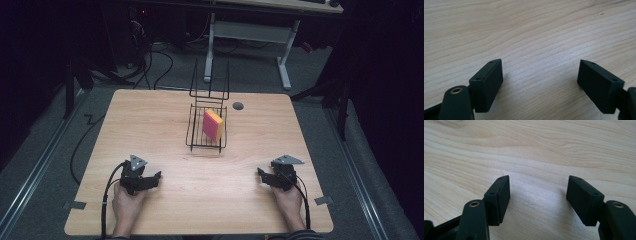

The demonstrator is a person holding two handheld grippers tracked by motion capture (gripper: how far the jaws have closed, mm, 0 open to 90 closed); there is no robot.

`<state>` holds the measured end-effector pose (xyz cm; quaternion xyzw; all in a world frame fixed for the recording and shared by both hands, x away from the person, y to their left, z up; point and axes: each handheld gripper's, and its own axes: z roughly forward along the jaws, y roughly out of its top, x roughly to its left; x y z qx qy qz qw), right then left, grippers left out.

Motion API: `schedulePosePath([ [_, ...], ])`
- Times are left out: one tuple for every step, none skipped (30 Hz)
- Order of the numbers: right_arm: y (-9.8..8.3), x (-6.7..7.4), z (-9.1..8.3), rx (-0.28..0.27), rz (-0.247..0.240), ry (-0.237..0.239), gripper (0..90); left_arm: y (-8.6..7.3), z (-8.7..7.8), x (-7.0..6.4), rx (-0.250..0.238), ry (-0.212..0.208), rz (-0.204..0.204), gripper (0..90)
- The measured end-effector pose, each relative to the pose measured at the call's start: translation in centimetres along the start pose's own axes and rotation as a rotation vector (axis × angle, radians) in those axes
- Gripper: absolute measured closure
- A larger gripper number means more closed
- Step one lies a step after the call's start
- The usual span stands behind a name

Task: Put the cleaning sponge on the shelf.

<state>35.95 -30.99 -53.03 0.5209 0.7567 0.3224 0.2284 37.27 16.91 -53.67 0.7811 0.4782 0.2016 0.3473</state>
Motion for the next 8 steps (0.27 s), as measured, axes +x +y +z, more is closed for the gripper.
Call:
schedulePosePath([
  [0.00, 0.13, 0.01, 0.001, -0.009, -0.004, 36.1, -0.01, 0.01, 0.00, -0.001, 0.001, -0.001, 21.1],
  [0.00, 0.14, 0.00, 0.001, -0.007, -0.004, 36.1, -0.01, 0.00, 0.00, -0.001, 0.001, -0.001, 21.2],
  [0.00, 0.14, 0.00, 0.001, -0.006, -0.004, 36.1, 0.00, 0.01, 0.00, -0.001, 0.001, 0.000, 21.2],
  [0.00, 0.14, 0.00, 0.001, -0.006, -0.004, 36.1, -0.01, 0.01, 0.00, -0.002, 0.001, -0.001, 21.2],
  [0.00, 0.14, 0.00, 0.001, -0.006, -0.004, 36.1, 0.00, 0.01, 0.00, -0.001, 0.001, -0.001, 21.2],
  [0.00, 0.14, 0.00, 0.001, -0.006, -0.004, 36.1, 0.00, 0.01, 0.00, -0.001, 0.001, -0.001, 21.2],
  [0.00, 0.14, 0.00, 0.001, -0.006, -0.004, 36.1, 0.00, 0.00, 0.00, -0.001, 0.001, -0.001, 21.2],
  [0.00, 0.14, 0.00, 0.001, -0.006, -0.004, 36.1, 0.00, 0.00, 0.00, -0.001, 0.001, 0.000, 21.2],
])
